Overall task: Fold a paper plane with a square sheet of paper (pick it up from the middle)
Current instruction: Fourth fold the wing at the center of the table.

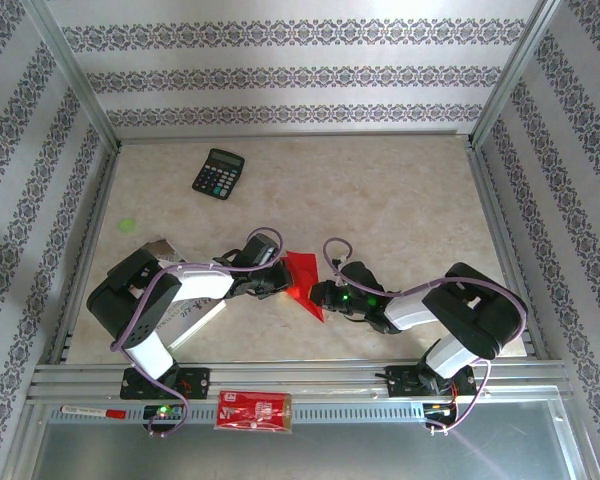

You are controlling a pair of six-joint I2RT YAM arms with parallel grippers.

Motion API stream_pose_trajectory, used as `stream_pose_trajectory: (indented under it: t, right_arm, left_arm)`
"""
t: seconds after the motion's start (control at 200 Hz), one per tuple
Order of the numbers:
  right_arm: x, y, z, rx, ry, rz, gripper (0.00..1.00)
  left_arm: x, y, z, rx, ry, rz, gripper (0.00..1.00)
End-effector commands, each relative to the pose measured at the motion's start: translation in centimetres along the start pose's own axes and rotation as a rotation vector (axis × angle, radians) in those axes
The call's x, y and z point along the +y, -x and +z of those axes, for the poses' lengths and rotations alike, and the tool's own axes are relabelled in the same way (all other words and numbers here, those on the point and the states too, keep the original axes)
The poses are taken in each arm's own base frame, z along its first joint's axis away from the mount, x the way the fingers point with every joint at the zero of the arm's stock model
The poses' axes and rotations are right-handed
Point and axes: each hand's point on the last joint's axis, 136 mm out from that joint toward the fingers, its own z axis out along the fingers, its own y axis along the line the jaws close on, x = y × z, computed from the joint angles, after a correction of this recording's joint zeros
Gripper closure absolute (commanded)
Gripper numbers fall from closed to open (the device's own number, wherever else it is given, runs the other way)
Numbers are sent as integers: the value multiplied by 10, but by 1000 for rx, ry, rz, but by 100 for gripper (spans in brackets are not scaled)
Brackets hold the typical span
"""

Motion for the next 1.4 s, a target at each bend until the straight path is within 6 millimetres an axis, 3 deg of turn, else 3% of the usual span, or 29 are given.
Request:
stream_pose_trajectory:
  t: [0.0, 0.27, 0.909, 1.084, 1.394]
  right_arm:
    - [-11, -4, -2, 7, -6, 44, 100]
    - [-12, -3, -9, -6, -2, 59, 100]
    - [-22, -8, -5, 13, -10, 102, 100]
    - [-23, -9, -2, 25, -7, 103, 100]
    - [-28, -15, 1, 44, -2, 117, 100]
  left_arm:
    - [21, -3, 0, 8, 78, 4, 100]
    - [30, -2, -3, -3, 107, 5, 100]
    - [25, 4, -8, -17, 113, 25, 100]
    - [9, 10, -13, -28, 80, 46, 100]
    - [-28, 25, -36, -91, -15, 96, 83]
